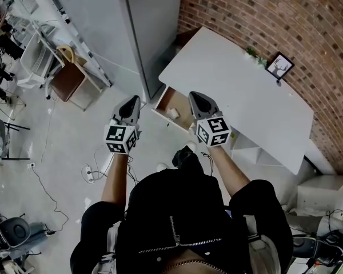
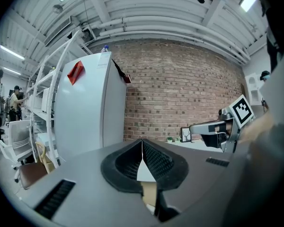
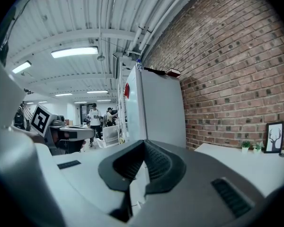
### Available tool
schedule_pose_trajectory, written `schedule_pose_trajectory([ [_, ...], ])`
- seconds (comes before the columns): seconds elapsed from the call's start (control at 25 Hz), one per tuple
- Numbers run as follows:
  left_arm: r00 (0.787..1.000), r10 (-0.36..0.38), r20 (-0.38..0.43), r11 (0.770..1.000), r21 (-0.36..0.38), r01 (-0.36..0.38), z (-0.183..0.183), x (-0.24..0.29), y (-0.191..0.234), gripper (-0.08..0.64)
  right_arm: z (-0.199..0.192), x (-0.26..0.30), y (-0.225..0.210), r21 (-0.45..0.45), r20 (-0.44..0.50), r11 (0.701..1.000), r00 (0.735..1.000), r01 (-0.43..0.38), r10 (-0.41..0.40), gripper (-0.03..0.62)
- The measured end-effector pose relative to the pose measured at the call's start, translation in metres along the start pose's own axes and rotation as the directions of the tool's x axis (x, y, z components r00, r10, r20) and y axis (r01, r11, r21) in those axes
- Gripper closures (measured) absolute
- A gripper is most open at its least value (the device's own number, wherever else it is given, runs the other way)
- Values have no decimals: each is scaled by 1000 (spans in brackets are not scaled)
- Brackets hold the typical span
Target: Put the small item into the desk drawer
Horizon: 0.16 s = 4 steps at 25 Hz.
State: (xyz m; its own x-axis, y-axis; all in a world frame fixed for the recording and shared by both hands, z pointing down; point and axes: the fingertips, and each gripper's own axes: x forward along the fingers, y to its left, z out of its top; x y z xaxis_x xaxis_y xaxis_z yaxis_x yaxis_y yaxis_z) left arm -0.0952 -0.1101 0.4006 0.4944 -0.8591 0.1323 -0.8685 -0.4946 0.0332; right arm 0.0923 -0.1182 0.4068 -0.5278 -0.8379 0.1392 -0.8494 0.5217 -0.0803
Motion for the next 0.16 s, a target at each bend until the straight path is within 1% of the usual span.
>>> schedule_pose_trajectory([
  [0.16, 1000, -2, 6, 1000, 3, 2, 2, 1, -1, 538, 2, -1, 2, -4, 8, 1000, 1000, -4, 4, 588],
])
